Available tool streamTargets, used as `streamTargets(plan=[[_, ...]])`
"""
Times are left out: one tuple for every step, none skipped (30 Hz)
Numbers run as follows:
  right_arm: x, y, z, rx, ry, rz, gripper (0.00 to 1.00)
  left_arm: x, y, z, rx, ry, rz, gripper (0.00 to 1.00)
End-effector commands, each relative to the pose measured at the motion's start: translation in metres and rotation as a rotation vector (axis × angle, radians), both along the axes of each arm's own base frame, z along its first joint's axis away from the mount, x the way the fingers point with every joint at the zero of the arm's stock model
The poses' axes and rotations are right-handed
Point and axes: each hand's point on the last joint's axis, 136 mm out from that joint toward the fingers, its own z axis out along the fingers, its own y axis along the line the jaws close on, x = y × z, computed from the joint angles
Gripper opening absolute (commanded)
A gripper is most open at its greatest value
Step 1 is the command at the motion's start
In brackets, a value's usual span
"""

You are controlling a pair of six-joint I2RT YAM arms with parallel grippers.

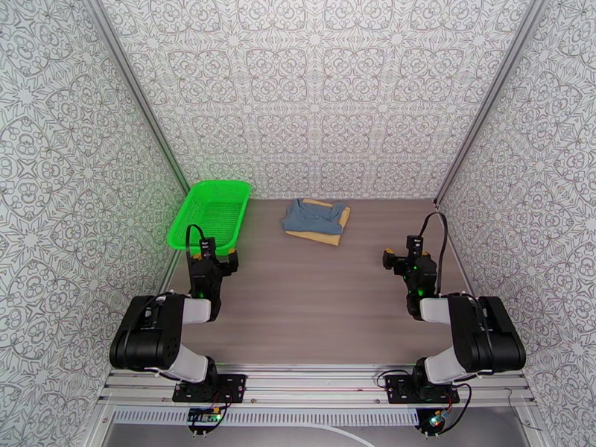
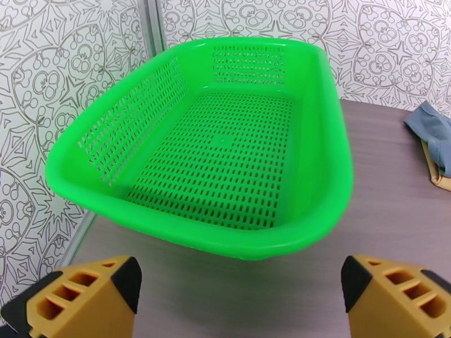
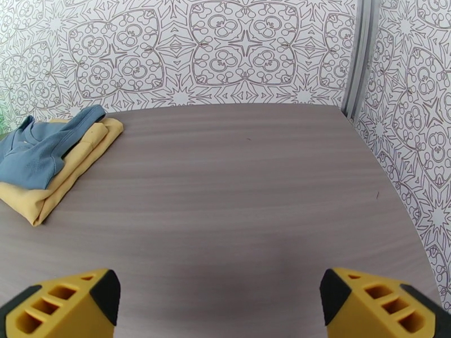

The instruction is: Fold and stack the mixed laundry pile

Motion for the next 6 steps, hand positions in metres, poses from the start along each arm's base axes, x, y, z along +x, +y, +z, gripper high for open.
streamTargets(plan=[[-0.0005, 0.0036, 0.0010, -0.012, 0.002, 0.018, 0.99, 0.0042, -0.0075, -0.0021, -0.027, 0.011, -0.060, 0.99], [-0.0009, 0.0033, 0.0005, -0.012, 0.003, 0.018, 0.99, 0.0040, -0.0081, -0.0017, -0.025, 0.008, -0.063, 0.99], [-0.0007, 0.0037, 0.0011, -0.013, 0.001, 0.020, 0.99, 0.0040, -0.0084, -0.0012, -0.025, 0.006, -0.064, 0.99], [-0.0008, 0.0033, 0.0014, -0.012, 0.000, 0.018, 0.99, 0.0036, -0.0087, -0.0009, -0.027, 0.005, -0.067, 0.99], [-0.0012, 0.0038, 0.0004, -0.012, 0.002, 0.020, 0.99, 0.0040, -0.0101, -0.0012, -0.024, 0.006, -0.075, 0.99], [-0.0006, 0.0038, 0.0014, -0.012, 0.000, 0.020, 0.99, 0.0045, -0.0110, -0.0012, -0.022, 0.008, -0.080, 1.00]])
